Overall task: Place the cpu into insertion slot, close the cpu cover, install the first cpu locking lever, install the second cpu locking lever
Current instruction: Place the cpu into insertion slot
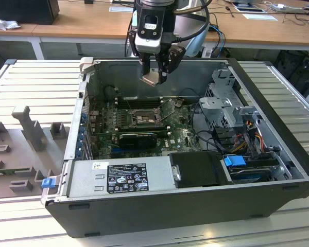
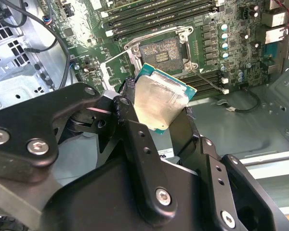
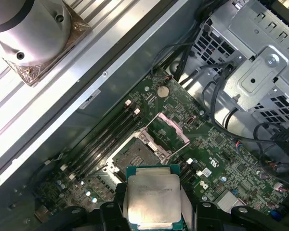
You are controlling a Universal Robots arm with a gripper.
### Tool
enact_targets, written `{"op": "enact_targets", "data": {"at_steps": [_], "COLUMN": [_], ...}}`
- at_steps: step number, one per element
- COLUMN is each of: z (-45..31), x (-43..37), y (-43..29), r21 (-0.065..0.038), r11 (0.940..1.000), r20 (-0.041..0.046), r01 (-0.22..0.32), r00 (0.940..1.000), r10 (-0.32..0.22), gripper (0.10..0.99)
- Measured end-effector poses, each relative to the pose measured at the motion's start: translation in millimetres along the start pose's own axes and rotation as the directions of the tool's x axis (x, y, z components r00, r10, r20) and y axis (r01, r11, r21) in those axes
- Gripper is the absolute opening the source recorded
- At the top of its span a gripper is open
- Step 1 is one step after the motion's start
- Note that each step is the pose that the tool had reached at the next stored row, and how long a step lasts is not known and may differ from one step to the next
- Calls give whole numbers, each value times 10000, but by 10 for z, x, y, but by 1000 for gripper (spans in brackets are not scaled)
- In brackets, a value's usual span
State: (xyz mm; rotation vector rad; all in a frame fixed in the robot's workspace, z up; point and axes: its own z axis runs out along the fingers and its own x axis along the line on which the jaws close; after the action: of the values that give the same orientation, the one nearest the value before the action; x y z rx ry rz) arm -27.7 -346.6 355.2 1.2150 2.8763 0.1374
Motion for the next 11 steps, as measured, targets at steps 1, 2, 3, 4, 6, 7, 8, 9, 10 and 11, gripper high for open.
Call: {"op": "enact_targets", "data": {"at_steps": [1,2,3,4,6,7,8,9,10,11], "z": [1,1,2,3,4,5,6,7,11,17], "x": [0,0,0,0,0,0,0,0,0,0], "y": [0,0,0,0,0,0,-1,0,-1,-1], "r21": [0,-1,-1,-2,-2,-3,-3,-3,-4,-4], "r11": [10000,10000,10000,10000,10000,9999,9999,9999,9999,9997], "r20": [1,3,4,5,8,10,10,12,15,22], "r01": [-12,-32,-50,-60,-90,-110,-122,-134,-172,-244], "r00": [10000,10000,10000,10000,10000,9999,9999,9999,9999,9997], "r10": [12,32,50,60,90,110,122,134,172,244], "gripper": [529,529,529,529,529,529,529,529,529,529]}}
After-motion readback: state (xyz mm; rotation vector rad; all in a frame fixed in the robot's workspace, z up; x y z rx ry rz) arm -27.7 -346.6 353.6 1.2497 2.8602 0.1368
